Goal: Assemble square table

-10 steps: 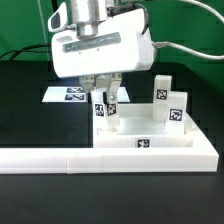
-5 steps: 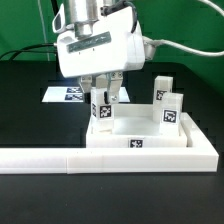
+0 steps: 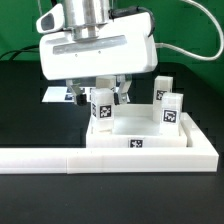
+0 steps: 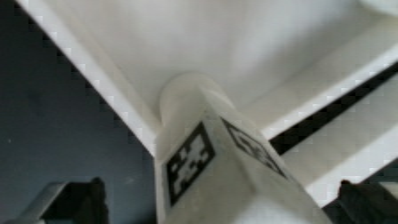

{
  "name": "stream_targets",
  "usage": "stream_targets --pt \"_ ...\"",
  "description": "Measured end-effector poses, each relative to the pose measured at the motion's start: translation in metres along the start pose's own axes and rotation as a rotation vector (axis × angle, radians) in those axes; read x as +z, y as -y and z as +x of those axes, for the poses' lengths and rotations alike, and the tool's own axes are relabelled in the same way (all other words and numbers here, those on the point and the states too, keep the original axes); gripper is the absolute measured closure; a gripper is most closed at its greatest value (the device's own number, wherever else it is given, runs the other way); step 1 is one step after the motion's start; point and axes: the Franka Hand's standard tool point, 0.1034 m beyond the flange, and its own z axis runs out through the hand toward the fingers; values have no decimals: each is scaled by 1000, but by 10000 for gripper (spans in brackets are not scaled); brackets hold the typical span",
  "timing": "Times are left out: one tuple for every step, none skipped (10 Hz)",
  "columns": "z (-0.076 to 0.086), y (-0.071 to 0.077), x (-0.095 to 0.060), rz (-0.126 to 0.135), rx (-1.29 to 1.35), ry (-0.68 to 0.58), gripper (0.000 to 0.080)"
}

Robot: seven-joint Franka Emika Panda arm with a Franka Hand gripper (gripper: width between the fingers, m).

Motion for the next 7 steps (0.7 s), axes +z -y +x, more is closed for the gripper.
stream_targets --pt "0 0 0 -2 -72 -3 151" --pt "0 0 0 -3 -131 -2 151" --pt "0 -1 0 -5 -190 -2 151" --pt "-1 0 0 -7 -266 -1 151" --pt "-5 10 1 -21 -356 2 151" --pt "-7 15 2 -37 -501 7 151" --pt "-5 13 1 -44 -606 9 151"
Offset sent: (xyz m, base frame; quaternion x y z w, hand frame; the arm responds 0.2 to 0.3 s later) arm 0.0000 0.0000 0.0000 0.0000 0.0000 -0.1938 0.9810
